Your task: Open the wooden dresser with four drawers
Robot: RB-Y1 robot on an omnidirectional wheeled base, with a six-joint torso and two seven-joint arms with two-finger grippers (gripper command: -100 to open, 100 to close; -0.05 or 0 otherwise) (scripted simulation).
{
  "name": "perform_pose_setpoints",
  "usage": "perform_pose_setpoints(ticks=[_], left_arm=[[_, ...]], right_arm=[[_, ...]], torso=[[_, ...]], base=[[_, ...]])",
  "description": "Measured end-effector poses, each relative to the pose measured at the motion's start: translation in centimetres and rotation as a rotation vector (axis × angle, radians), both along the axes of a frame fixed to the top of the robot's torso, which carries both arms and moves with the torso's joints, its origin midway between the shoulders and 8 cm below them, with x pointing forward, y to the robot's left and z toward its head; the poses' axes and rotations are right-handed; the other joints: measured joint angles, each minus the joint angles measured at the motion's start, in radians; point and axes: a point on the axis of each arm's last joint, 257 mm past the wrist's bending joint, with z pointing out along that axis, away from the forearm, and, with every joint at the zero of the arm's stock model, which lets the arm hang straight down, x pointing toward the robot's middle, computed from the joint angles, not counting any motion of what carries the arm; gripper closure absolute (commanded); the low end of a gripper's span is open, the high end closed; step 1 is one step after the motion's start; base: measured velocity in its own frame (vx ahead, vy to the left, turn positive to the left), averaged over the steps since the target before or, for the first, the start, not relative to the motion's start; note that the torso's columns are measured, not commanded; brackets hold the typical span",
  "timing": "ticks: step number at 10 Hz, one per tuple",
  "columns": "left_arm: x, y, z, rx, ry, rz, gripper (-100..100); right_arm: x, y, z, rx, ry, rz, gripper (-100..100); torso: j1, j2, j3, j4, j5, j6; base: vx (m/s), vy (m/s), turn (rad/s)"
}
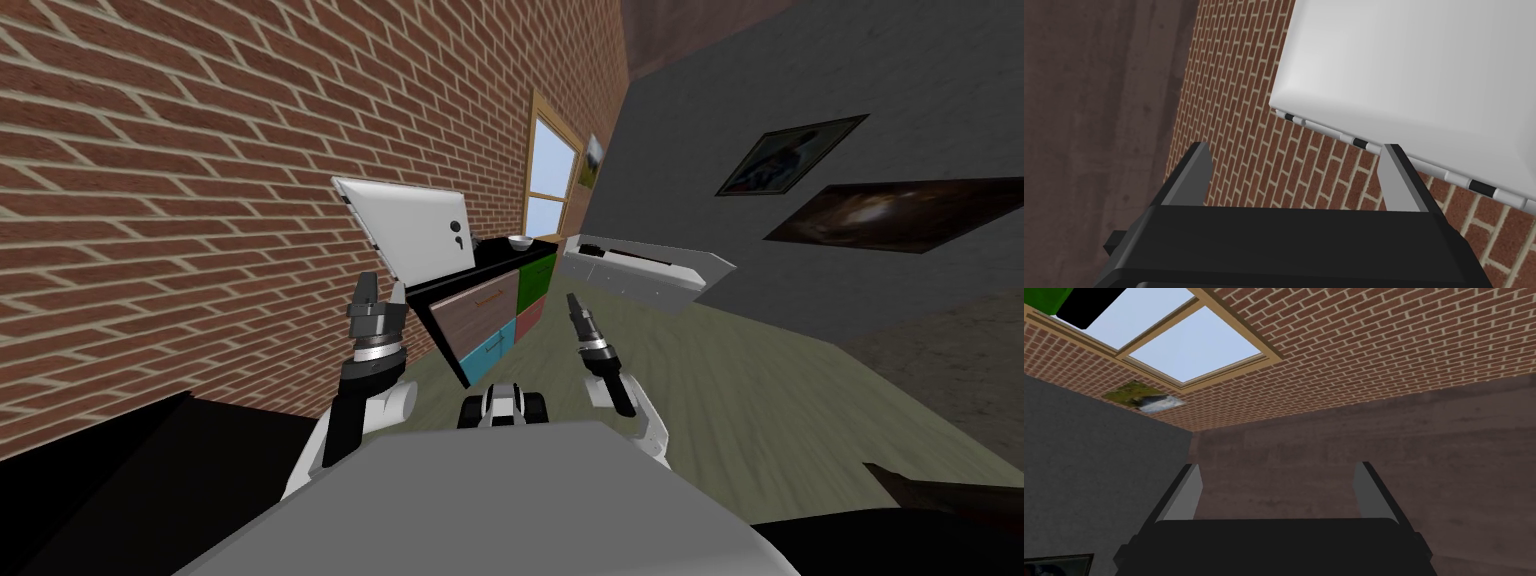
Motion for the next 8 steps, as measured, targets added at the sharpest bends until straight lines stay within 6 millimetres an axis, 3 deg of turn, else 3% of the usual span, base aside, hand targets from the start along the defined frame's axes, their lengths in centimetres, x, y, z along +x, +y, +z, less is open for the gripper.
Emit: perform_pose_setpoints(ticks=[8], left_arm=[[0.0, 0.0, 0.0, 0.000, 0.000, 0.000, 0]], right_arm=[[1.5, 0.8, -2.0, -0.329, -0.019, -0.119, -100]], torso=[[0.000, 0.000, 0.000, 0.000, 0.000, 0.000]], base=[[-0.005, -0.011, 0.001]])
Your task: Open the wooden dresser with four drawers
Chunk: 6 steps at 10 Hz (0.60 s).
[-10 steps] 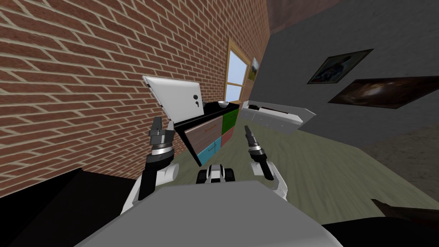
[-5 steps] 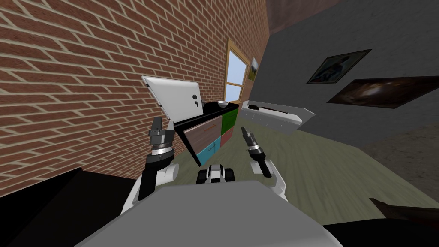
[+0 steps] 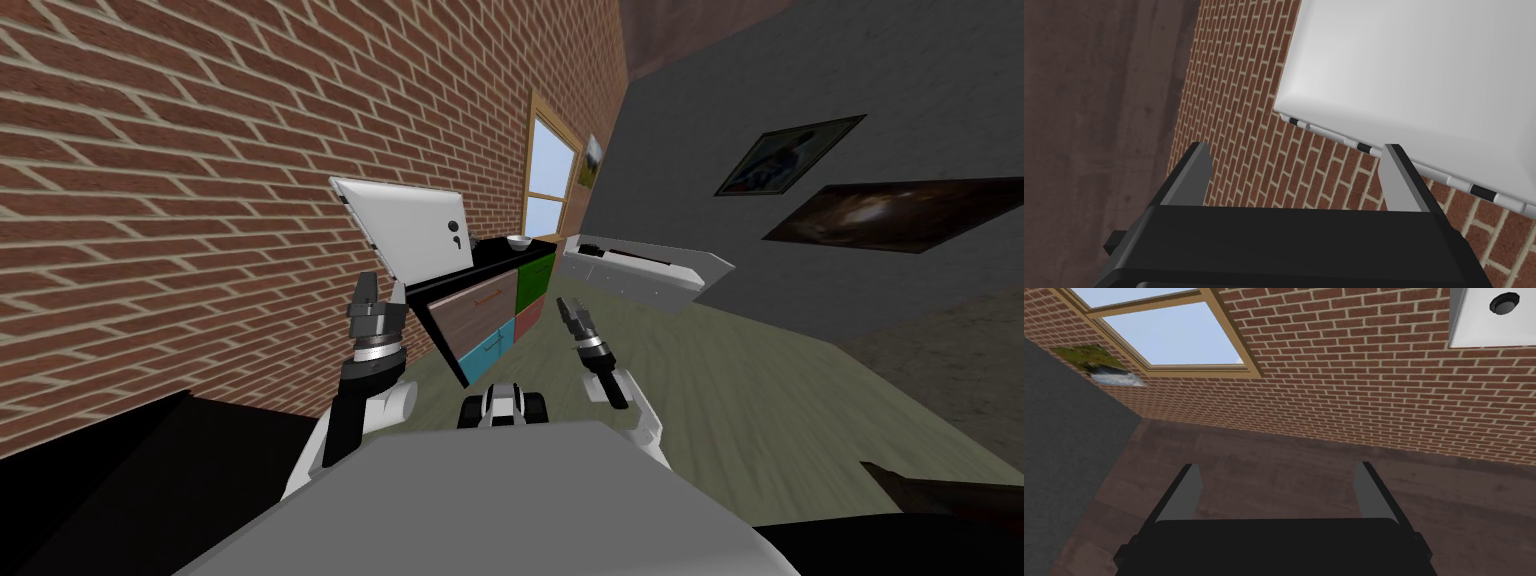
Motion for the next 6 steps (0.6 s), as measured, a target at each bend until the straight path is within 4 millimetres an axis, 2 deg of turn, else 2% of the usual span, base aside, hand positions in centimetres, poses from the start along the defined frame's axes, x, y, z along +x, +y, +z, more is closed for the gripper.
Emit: perform_pose_setpoints(ticks=[6], left_arm=[[0.0, 0.0, 0.0, 0.000, 0.000, 0.000, 0]], right_arm=[[1.5, 0.6, -1.8, -0.244, -0.018, -0.079, -100]], torso=[[0.000, 0.000, 0.000, 0.000, 0.000, 0.000]], base=[[-0.002, -0.004, 0.006]])
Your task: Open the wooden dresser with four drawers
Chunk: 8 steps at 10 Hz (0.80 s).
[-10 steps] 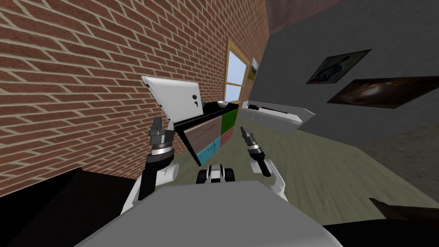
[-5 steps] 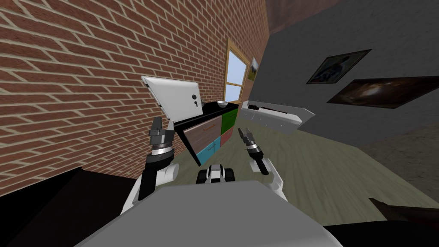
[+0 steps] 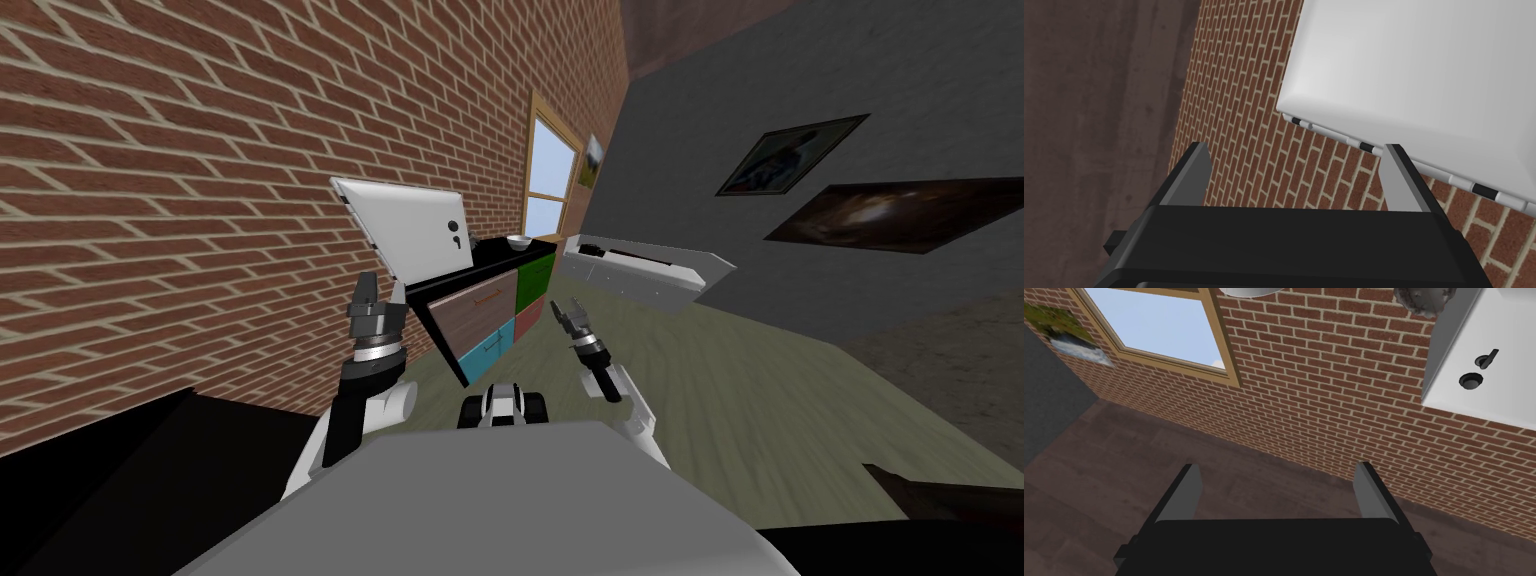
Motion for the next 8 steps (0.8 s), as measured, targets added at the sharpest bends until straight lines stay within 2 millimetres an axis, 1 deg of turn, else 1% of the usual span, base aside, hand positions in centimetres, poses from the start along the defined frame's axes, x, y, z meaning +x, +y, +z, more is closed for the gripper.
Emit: perform_pose_setpoints(ticks=[8], left_arm=[[0.0, 0.0, 0.0, 0.000, 0.000, 0.000, 0]], right_arm=[[1.0, 0.7, -1.9, -0.267, -0.034, -0.081, -100]], torso=[[0.000, 0.000, 0.000, 0.000, 0.000, 0.000]], base=[[0.000, 0.000, 0.013]])
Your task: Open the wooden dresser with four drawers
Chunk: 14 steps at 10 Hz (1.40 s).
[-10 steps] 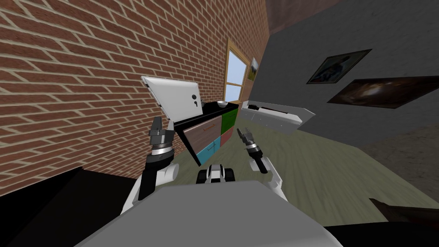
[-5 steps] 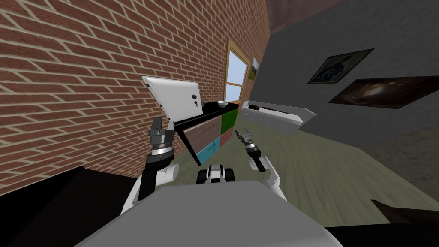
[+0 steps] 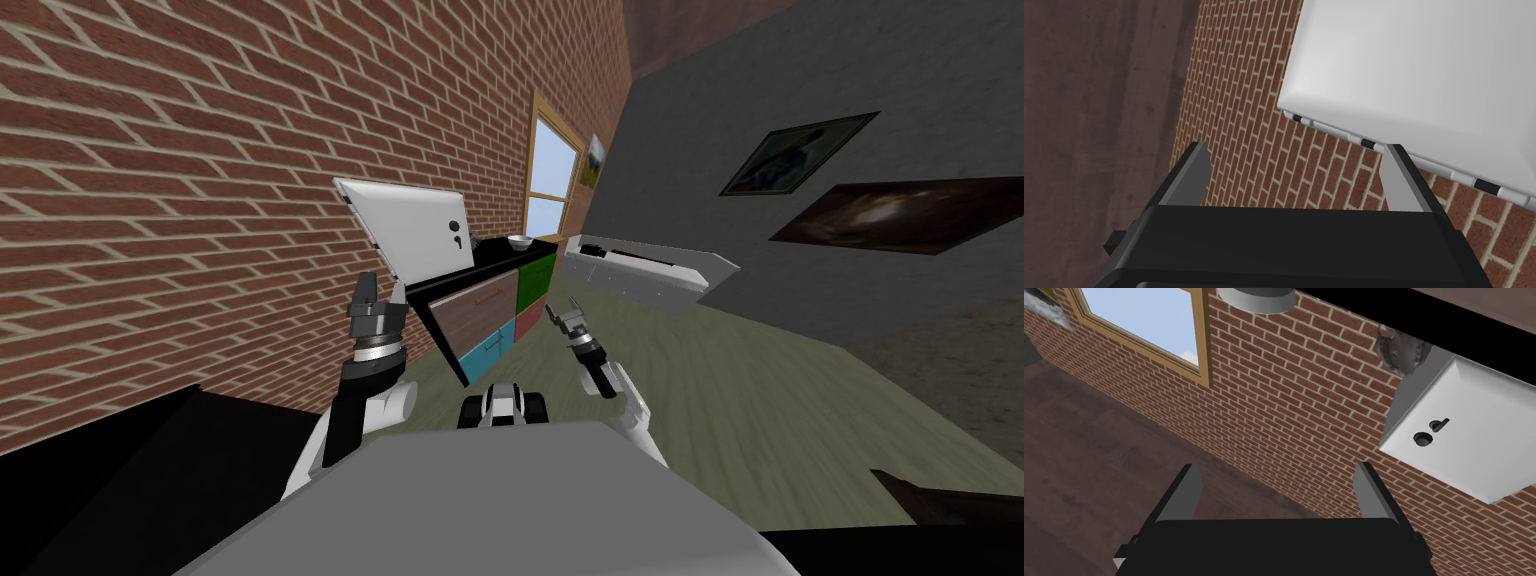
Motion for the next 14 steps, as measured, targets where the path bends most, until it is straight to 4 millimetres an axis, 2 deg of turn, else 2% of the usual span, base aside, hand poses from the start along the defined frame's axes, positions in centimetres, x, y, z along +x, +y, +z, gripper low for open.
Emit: perform_pose_setpoints(ticks=[14], left_arm=[[0.0, 0.0, 0.0, 0.000, 0.000, 0.000, 0]], right_arm=[[2.2, 2.0, -4.3, -0.473, -0.068, -0.096, -100]], torso=[[0.000, 0.000, 0.000, 0.000, 0.000, 0.000]], base=[[0.005, 0.008, 0.025]])
